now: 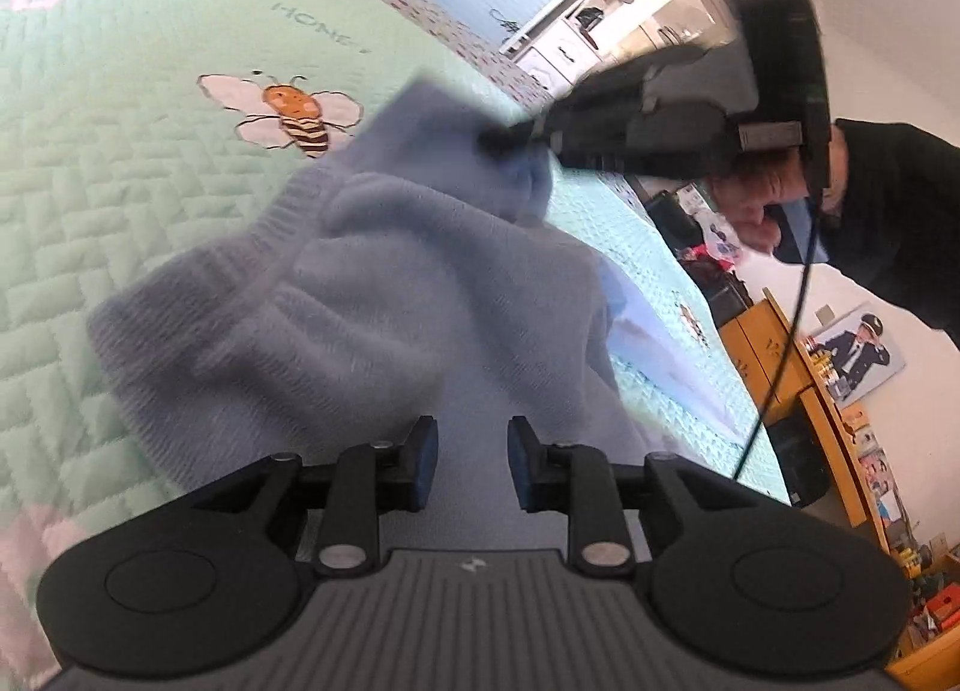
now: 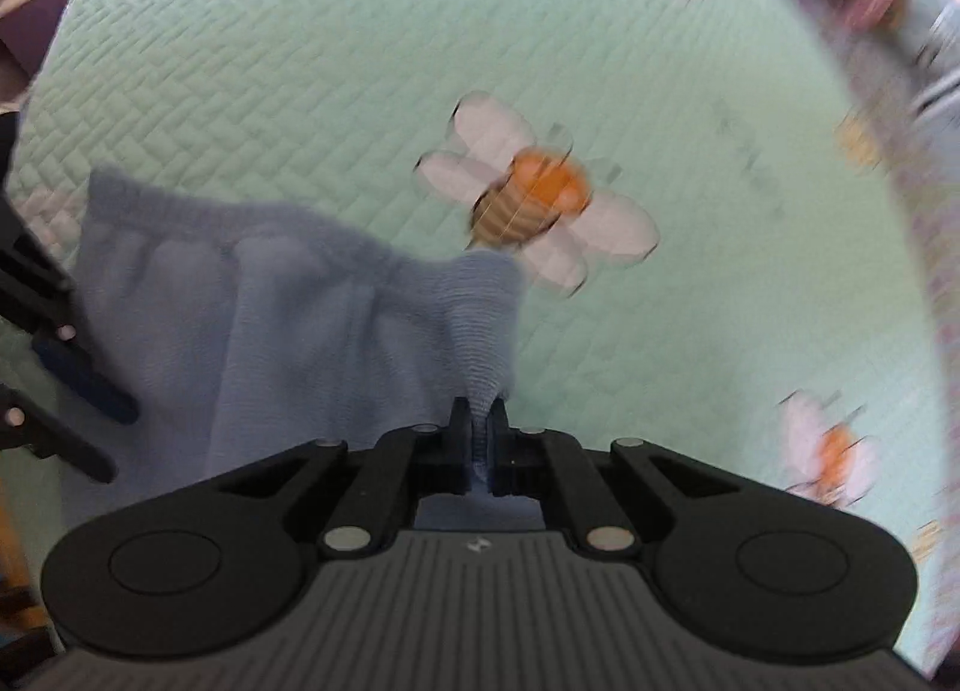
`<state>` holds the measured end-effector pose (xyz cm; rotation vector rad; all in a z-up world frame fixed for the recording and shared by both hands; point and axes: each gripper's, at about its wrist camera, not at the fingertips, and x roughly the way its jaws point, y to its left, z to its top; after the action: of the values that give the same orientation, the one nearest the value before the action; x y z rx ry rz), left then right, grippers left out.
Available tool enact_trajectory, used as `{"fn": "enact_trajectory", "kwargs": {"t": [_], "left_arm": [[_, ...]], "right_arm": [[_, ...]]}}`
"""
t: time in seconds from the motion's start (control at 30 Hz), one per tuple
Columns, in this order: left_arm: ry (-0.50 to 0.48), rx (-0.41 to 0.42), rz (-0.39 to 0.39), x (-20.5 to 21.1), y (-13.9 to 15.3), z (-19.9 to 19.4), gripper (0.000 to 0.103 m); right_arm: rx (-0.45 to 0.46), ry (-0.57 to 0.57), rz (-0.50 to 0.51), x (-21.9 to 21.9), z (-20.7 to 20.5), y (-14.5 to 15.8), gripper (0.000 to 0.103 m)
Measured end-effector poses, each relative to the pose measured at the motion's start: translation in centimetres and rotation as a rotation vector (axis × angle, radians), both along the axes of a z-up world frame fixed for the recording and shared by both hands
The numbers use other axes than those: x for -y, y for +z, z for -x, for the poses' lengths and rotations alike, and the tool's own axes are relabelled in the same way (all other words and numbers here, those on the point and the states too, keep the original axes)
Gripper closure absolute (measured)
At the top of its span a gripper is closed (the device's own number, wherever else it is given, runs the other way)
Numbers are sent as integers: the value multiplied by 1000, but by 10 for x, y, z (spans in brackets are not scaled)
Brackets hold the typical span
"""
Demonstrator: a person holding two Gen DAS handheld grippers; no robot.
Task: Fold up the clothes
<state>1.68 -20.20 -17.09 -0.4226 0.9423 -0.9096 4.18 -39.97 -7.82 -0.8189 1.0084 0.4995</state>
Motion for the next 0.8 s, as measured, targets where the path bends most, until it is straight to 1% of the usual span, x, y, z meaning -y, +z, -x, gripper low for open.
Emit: {"fn": "enact_trajectory", "kwargs": {"t": [0.03, 0.1, 0.17, 0.2, 0.23, 0.3, 0.4, 0.43, 0.47, 0.5, 0.57, 0.6, 0.67, 0.7, 0.77, 0.8], "left_arm": [[9, -1, 2, -1, 0, 0, 77], [19, 3, 0, -2, 1, 2, 77], [22, 7, -8, -2, 1, 4, 77], [20, 8, -15, -2, 0, 5, 77], [21, 7, -20, -1, -1, 5, 77], [20, -1, -22, 3, -2, 2, 77], [37, 3, -27, 3, -4, -2, 77], [54, -3, -25, -1, -6, -4, 77], [70, -16, -18, -6, -8, -6, 77], [85, -36, -10, -9, -10, -9, 77], [108, -69, 2, -14, -13, -13, 77], [118, -81, 7, -15, -14, -15, 77], [129, -79, 10, -14, -13, -14, 77], [133, -75, 10, -13, -12, -14, 77], [150, -64, 8, -13, -11, -13, 77], [164, -58, 6, -13, -11, -13, 77]], "right_arm": [[110, 2, 34, -5, 0, 5, 99], [303, -8, 96, -13, -7, 15, 99], [492, -25, 119, -19, -16, 35, 99], [552, -39, 110, -18, -19, 43, 99], [535, -58, 88, -14, -22, 42, 99], [447, -98, 39, -4, -30, 34, 97], [353, -180, 64, 5, -37, 0, 95], [356, -222, 61, 8, -38, -7, 94], [369, -265, 39, 12, -37, -8, 84], [377, -299, 11, 18, -35, -6, 71], [391, -362, -47, 30, -28, 0, 59], [409, -401, -63, 40, -22, 6, 55], [455, -486, -86, 64, -6, 18, 47], [477, -528, -98, 75, 2, 25, 39], [427, -609, -135, 107, 23, 27, 30], [394, -649, -155, 123, 33, 28, 30]]}}
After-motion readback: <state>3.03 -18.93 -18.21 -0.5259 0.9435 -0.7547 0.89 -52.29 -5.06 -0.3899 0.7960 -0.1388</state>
